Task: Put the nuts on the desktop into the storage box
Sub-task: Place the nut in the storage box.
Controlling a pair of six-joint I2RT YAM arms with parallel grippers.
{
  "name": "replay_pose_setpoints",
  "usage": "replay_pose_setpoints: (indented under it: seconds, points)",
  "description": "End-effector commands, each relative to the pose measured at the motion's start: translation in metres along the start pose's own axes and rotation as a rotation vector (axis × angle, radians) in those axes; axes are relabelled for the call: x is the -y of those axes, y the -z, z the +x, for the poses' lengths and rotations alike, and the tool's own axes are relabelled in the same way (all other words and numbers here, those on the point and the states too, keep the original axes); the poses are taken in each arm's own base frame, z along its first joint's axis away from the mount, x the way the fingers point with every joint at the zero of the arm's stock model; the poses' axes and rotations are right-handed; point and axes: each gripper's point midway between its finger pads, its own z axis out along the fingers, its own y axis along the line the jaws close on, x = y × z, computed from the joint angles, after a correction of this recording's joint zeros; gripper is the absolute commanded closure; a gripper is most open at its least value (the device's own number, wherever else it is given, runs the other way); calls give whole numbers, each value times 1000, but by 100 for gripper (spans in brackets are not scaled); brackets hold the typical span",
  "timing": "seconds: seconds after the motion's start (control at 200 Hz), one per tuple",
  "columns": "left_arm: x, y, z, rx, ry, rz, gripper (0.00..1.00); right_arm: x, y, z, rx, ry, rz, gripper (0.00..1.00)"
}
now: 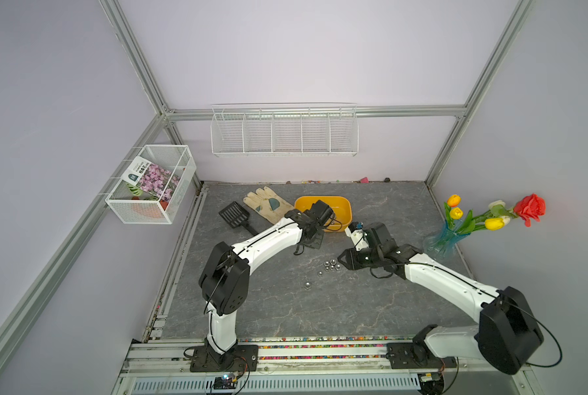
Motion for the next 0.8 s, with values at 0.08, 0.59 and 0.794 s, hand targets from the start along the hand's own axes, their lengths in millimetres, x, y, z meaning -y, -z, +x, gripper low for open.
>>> replay_pose_setpoints:
  seconds: [0.08, 0.59, 0.794]
  points:
    - [-20, 5, -46, 95, 10, -39, 87, 0, 3, -23, 13, 27, -32, 58]
    - [-23, -70, -96, 151, 31, -23, 87, 7, -38, -57, -9, 33, -55, 58]
    - [-28, -101, -102, 153, 31, -39, 87, 11, -57, -48, -41, -1, -78, 58]
